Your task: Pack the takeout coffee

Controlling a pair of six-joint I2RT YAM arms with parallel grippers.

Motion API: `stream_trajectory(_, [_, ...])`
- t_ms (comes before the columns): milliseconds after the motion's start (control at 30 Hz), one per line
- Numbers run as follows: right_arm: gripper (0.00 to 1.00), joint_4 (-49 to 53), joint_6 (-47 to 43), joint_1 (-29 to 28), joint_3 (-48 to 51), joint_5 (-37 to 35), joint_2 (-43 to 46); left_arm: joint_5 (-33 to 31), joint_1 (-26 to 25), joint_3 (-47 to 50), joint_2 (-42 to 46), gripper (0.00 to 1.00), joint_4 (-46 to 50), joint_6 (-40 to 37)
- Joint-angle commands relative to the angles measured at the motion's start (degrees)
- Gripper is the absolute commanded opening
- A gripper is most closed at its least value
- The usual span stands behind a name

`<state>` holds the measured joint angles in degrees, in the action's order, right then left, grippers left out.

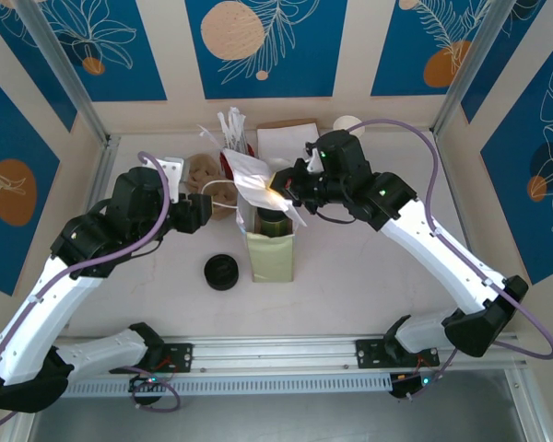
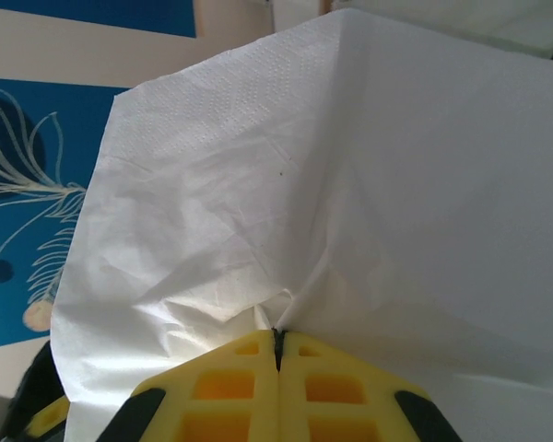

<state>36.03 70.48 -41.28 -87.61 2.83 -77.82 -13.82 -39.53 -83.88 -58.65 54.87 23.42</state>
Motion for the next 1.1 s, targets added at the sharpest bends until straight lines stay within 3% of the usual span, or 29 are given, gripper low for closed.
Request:
stream_trajectory(0, [0.0, 3.98, -1.95, -1.2, -0.2, -5.26, -1.07, -0.77, 0.42, 0.72, 0.21, 0.57, -0.82, -0.83])
stream_trajectory(833, [0.0, 24.81, -13.92, -11.38, -17.45, -30.7, -17.26, -1.85, 0.44, 0.74, 0.77, 0.58, -0.31, -2.71])
stream_trajectory(1067, [0.0, 27.61, -14.69, -12.39, -18.06, -33.5, -19.88, -2.52, 0.56, 0.97, 1.11, 0.59, -0.03, -3.2])
